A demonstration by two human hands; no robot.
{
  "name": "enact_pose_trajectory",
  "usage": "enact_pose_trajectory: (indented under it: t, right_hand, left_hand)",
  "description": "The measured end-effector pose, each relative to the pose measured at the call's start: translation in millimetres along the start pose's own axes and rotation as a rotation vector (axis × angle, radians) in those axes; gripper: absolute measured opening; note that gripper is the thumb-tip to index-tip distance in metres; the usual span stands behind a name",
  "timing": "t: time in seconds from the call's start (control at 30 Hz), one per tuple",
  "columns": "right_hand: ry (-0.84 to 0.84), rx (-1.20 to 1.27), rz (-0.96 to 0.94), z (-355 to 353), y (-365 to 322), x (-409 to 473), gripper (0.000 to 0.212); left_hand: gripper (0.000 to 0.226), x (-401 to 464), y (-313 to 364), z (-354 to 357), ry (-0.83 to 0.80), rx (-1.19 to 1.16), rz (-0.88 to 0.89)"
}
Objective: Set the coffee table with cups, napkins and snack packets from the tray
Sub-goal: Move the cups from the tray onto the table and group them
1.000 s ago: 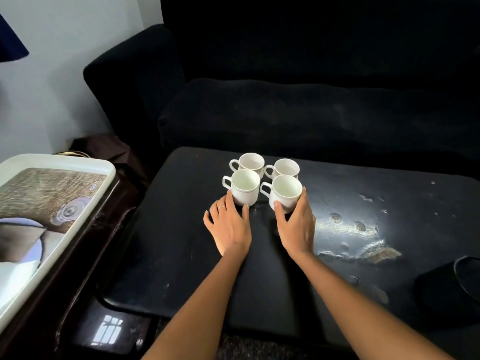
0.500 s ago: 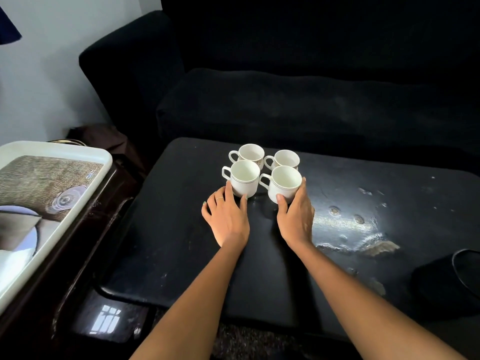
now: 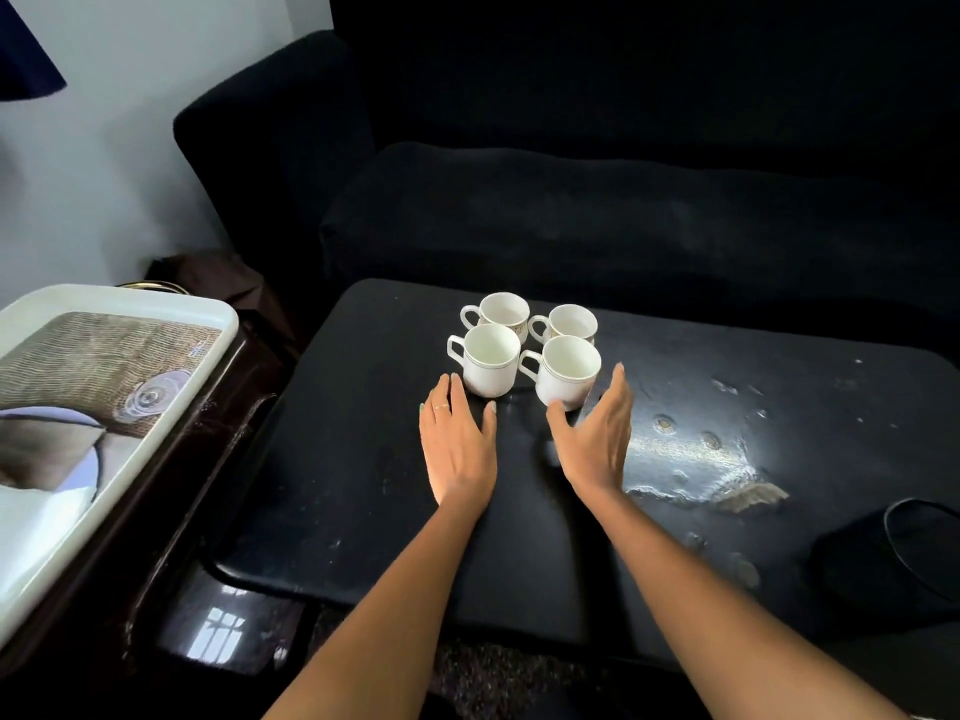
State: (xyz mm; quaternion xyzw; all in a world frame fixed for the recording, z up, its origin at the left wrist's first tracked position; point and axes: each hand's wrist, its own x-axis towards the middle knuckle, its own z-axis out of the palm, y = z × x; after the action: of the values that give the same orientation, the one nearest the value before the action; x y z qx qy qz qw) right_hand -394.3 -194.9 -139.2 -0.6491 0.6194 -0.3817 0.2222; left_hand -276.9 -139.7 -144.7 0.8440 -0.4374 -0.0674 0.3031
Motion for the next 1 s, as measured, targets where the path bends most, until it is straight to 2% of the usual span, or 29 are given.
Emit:
enact_pose_trajectory:
  t: [0.07,0.2,0.33,0.47,0.6,0.83,1.0]
  right_hand:
    - [0.017,-0.013,0.018,-5,0,-6,0.083]
    - [-0.012,-0.088,0.016,-16,4,-28,0.06]
    - [-0.11,-0.217,0.019,-27,0,-53,0.047]
    - [-0.296,-0.395,-0.076,-43,-8,-71,0.051]
    - [-0.381,-0.369,-0.038,-56,-29,-87,0.055]
    - [-0.442,-0.325,-0.158,-65,-94,-118,0.05]
    - [-0.514,-0.269,-0.31,-51,-154,-146,0.046]
  left_hand:
    - [0.058,-10,-4,-5,-0.005,0.025,0.008]
    - [0.056,-37,-13,-15,0.016,0.139,0.039]
    - [0.059,-61,-22,-24,-0.13,0.165,0.127]
    - [0.06,-88,-29,-43,-0.247,0.206,0.151]
    - [0.062,-102,-40,-74,-0.326,0.278,0.204]
    - [0.064,-95,-59,-163,-0.224,0.265,0.179]
    - [0.068,-92,-86,-232,-0.108,0.251,0.112]
